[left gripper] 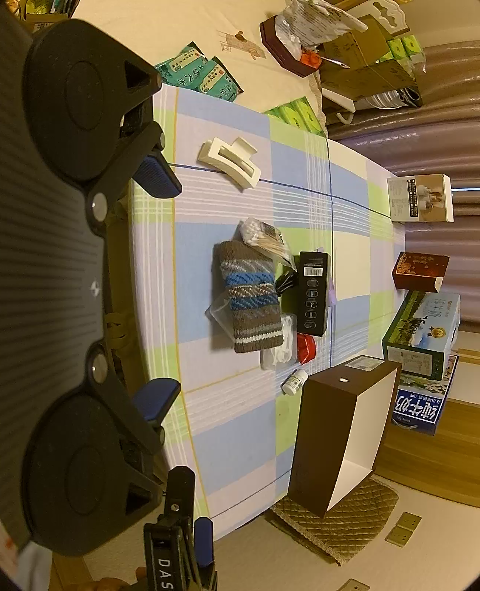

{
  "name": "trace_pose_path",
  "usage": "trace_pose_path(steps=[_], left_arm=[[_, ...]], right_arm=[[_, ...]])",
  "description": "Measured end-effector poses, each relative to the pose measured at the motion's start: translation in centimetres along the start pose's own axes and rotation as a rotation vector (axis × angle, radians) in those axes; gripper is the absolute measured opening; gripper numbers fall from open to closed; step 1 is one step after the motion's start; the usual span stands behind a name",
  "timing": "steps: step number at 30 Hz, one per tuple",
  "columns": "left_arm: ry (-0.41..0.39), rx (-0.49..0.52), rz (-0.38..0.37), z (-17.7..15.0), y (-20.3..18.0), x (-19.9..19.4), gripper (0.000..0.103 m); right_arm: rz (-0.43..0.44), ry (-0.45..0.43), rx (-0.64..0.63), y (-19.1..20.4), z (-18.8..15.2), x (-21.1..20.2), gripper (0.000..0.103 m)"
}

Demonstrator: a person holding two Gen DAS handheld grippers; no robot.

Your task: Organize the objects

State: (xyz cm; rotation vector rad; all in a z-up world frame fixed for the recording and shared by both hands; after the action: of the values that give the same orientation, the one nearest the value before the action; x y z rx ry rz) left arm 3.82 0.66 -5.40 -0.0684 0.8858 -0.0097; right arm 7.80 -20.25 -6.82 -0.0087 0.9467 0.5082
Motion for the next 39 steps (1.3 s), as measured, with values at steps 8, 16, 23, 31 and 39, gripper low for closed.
trace_pose_path(steps=[8,16,23,31,39], left_arm=[[0.007,-0.001,0.001,0.2,0.2,0.3,0.102],[0.011,-0.004,0.003,0.3,0.5,0.6,0.102],[0.015,-0.006,0.005,0.6,0.8,0.8,0.102],[0.025,-0.012,0.010,1.3,1.4,1.7,0.102],[0.032,-0.020,0.021,1.6,2.0,2.7,0.102]], right_arm=[[0.001,0.013,0.002,-0.2,0.2,0.4,0.101],[0.002,0.016,-0.008,-0.1,0.7,0.6,0.101],[0.001,0.018,-0.009,-0.1,1.0,0.8,0.101],[0.000,0.030,-0.012,0.0,1.6,1.7,0.101],[-0.004,0.039,-0.011,-0.3,2.3,2.6,0.101]])
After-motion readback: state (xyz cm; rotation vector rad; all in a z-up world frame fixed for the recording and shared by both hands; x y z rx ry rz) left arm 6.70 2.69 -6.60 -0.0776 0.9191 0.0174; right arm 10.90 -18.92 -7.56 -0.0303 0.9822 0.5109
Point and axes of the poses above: each gripper's, at about its wrist camera, not at the fingertips, and x roughly the way its jaws point, y to its left, z to its top, the point moved 6 cm from there along x, roughly the way its jaws point, and after that the axes turned 1 degree about -y, right-handed, at the moved point
